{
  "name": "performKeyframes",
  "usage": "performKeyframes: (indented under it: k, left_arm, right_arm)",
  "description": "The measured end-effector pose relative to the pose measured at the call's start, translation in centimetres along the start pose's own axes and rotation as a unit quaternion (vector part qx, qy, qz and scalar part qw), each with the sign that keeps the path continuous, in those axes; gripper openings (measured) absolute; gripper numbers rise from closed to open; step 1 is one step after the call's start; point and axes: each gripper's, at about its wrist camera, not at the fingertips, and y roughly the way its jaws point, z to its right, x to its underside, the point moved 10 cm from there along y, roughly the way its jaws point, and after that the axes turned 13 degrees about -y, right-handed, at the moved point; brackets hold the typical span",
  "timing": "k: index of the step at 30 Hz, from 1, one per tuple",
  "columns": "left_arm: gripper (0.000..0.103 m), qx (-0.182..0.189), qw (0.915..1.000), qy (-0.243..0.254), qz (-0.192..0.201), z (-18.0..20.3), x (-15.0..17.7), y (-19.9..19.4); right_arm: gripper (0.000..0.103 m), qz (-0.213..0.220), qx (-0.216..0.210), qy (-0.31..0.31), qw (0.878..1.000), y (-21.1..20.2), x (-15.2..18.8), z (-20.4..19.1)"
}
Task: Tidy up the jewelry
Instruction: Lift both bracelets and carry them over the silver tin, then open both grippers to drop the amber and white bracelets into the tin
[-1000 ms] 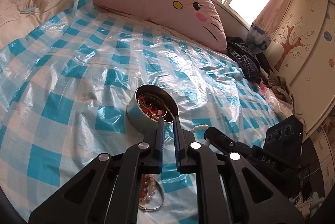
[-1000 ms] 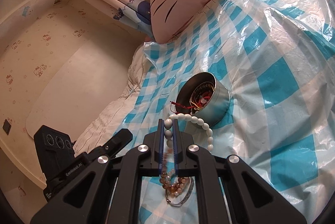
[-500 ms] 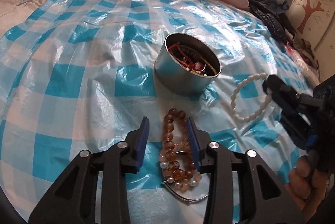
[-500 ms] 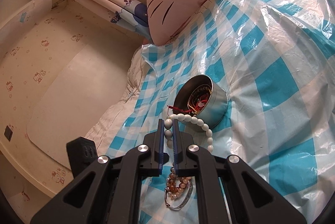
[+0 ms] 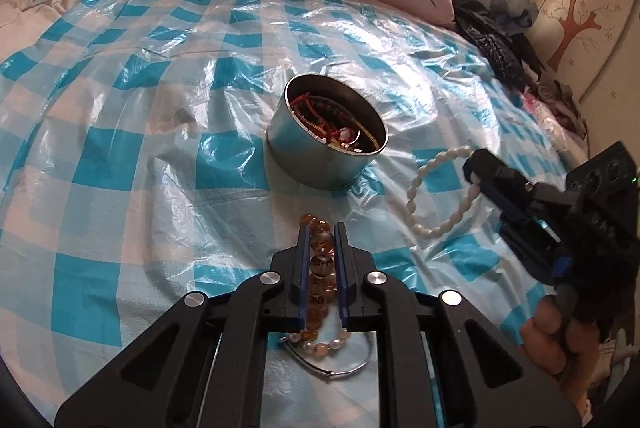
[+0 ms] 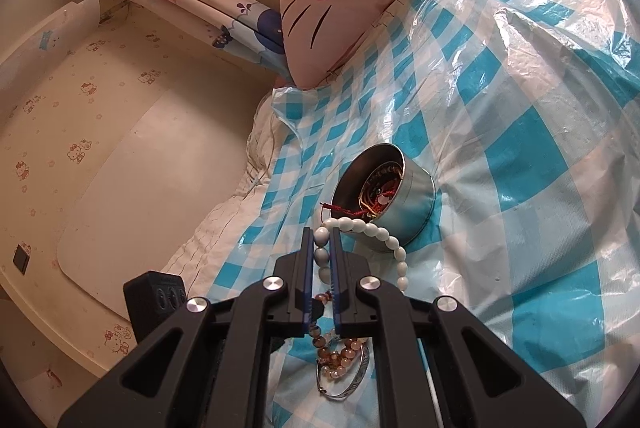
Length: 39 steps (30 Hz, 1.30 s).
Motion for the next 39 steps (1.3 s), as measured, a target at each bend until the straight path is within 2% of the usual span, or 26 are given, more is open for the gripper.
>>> performKeyframes:
  k: [7,17,20,22,24,25,29,31,33,37,39]
  left_arm:
    - [0.011,0.063,0.9977,-0.019,0.015,3.1,-2.8,-2.6]
    - [0.011,0.107,0.9926,-0.040,0.041,6.4,-8.0,-2.4]
    - [0.011,0.073,0.9942,-0.066,0.041,4.6,-9.5,-0.1]
    - [0.012,0.029,0.9939,-0.105,0.020,1.6,-9.6,2.2]
    - [0.012,0.003,0.9906,-0.136,0.015,-1.2,-8.9,2.7]
    - [0.014,-0.003,0.9901,-0.139,0.019,-2.2,-8.4,2.4]
    - [0.040,-0.046,0.9931,-0.100,0.042,-4.1,-5.9,0.2]
    - [0.045,-0.059,0.9934,-0.084,0.050,-4.4,-4.3,-0.9]
    - [0.052,-0.072,0.9935,-0.065,0.059,-4.2,-2.8,-2.0]
    - [0.070,-0.103,0.9896,-0.041,0.091,-4.1,-0.3,-4.0]
    - [0.078,-0.115,0.9873,-0.038,0.103,-4.4,0.9,-4.6]
  right_arm:
    - [0.009,0.006,-0.017,-0.002,1.000,0.2,-0.6,-0.8]
    - [0.009,0.006,-0.025,-0.028,0.999,2.6,-4.1,-2.1]
    - [0.009,-0.012,0.004,-0.054,0.998,4.9,-5.3,-1.9]
    - [0.009,-0.065,0.043,-0.073,0.994,7.5,-4.6,-0.9]
    - [0.027,-0.095,0.081,-0.090,0.988,8.9,-3.6,0.0]
    - [0.027,-0.094,0.091,-0.099,0.986,8.7,-3.3,0.1]
    - [0.033,-0.078,0.113,-0.129,0.982,5.7,-1.5,-0.8]
    - [0.039,-0.076,0.128,-0.137,0.979,3.9,0.0,-0.9]
    - [0.050,-0.077,0.151,-0.147,0.975,2.0,1.7,-0.8]
    - [0.057,-0.097,0.182,-0.153,0.966,-0.1,4.5,-0.5]
    - [0.062,-0.091,0.180,-0.147,0.968,-0.7,4.9,-0.7]
